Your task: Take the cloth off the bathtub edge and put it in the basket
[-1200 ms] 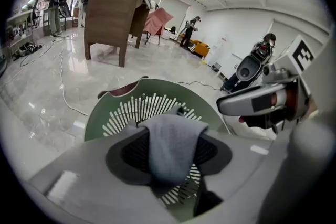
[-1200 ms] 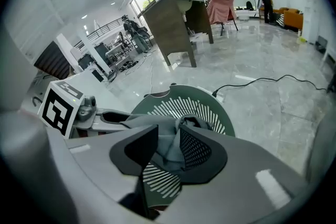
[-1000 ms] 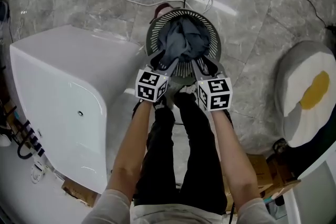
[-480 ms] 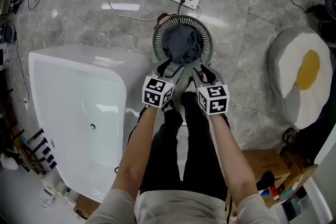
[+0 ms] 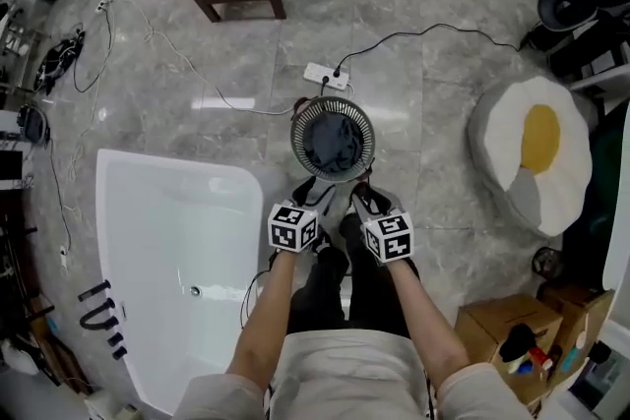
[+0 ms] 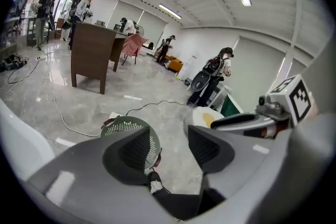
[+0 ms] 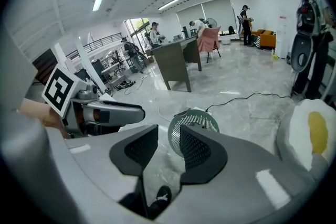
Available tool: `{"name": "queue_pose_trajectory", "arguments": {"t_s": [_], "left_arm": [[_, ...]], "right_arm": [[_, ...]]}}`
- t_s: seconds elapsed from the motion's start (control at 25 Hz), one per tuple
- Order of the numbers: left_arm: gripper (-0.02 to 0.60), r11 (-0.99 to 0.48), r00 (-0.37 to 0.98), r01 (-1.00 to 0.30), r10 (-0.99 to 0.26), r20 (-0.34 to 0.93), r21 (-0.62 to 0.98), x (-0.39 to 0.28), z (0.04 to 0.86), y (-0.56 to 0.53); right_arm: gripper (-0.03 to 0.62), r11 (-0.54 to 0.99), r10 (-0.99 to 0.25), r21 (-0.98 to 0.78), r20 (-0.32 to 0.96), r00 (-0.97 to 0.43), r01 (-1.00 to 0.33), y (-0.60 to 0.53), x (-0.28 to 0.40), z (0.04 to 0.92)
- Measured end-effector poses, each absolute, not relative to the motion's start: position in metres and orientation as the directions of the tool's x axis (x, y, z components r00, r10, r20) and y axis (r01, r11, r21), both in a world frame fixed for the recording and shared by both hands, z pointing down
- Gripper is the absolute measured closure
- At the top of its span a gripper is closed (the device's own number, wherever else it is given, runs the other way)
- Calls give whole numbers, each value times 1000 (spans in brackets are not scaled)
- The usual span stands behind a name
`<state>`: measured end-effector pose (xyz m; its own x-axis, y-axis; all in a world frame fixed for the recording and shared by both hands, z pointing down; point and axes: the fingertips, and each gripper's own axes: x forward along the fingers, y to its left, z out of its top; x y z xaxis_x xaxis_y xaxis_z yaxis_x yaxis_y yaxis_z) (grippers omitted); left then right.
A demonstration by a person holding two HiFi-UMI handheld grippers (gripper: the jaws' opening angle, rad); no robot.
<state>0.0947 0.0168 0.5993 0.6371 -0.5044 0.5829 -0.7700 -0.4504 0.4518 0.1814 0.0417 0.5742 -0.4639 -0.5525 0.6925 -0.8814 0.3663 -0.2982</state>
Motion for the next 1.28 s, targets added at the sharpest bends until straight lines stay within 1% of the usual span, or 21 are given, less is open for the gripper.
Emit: {"name": "queue_pose_trajectory", "arguments": {"t_s": [0.36,0.56,0.8,1.04,1.16,1.28], "left_arm": [[330,-444,635,-772,-528,564,454,71,518,77],[330,-396,614,-788,-559,557,472,55,492,100],[330,-445,616,-787,-587,525,427,51,449,105],[330,-519,638,-768,-576,510,375,64,434,116],[330,-531,640,-765,-563,524,363,64,439,119],[330,-529,636,-768,-561,529,362,57,441,122]], "right_arm": [[488,366,-586,-297,663,-466,-882,96,161,501],[488,375,-595,-296,650,-473,-878,117,158,476],[488,403,-614,-296,615,-495,-866,128,148,450],[488,462,-599,-259,614,-514,-848,144,144,443],[488,489,-572,-242,636,-517,-838,154,146,451],[488,482,-571,-246,639,-515,-841,156,142,454]]}}
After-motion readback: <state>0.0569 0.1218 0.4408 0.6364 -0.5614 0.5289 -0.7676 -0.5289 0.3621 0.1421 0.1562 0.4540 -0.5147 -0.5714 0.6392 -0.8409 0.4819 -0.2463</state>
